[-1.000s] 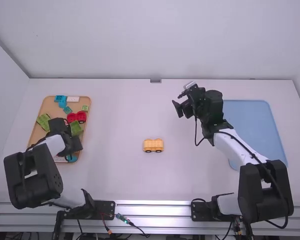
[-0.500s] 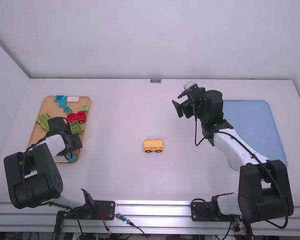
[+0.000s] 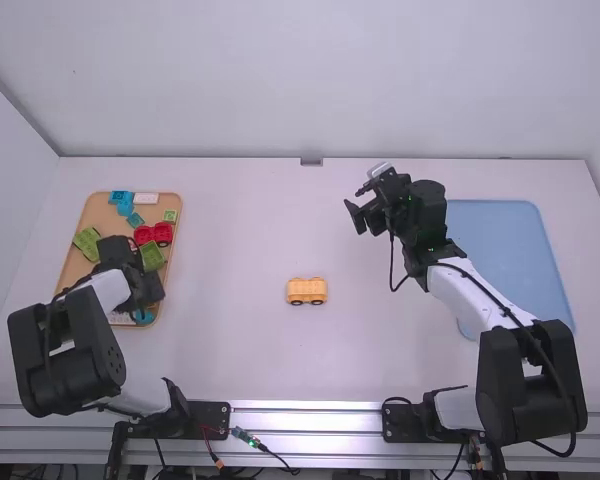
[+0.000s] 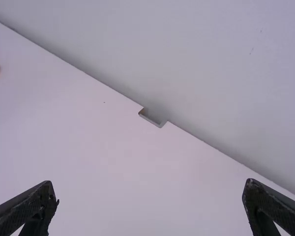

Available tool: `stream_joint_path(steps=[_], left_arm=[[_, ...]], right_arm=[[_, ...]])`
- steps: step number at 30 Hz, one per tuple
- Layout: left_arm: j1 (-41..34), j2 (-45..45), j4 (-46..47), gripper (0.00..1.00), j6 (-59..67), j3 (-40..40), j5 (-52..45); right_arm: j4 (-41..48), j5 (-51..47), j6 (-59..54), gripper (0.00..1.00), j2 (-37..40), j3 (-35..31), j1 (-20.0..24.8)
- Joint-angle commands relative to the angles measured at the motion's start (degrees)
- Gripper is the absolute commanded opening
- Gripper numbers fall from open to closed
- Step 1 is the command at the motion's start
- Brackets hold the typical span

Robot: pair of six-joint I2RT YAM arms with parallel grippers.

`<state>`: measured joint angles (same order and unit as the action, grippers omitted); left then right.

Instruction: Assemble lego blocks to make yellow taxi

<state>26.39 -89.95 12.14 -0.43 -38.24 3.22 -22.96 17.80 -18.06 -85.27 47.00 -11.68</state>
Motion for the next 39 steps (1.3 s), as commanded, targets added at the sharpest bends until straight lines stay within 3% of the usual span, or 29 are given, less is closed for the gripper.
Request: stream_joint_path(steps=[1, 19, 25, 35, 39], left_arm=[[0.2, -1.0, 0.4, 0.38, -0.2, -0.5, 0.2], [0.2, -0.9, 0.9, 0.23, -0.2, -1.6, -1.3], [0.2, 0.2, 1.1, 0.05, -2.0, -3.5, -1.4], [-3.0, 13.8, 0.7, 0.02, 4.0, -3.6, -16.9], [-8.1, 19.5, -1.7, 0.02, 8.2, -3.6, -25.8]], right_arm=[[-0.2, 0.2, 0.3, 1.0, 1.0, 1.9, -0.2], [0.2, 0.1, 0.2, 1.0, 1.0, 1.9, -0.3], [0.5, 0.2, 0.3, 1.0, 1.0, 1.9, 0.1], [0.9, 0.9, 10.3, 0.99, 1.0, 1.9, 2.2], [1.1, 10.0, 14.6, 1.0, 1.0, 1.9, 3.9]])
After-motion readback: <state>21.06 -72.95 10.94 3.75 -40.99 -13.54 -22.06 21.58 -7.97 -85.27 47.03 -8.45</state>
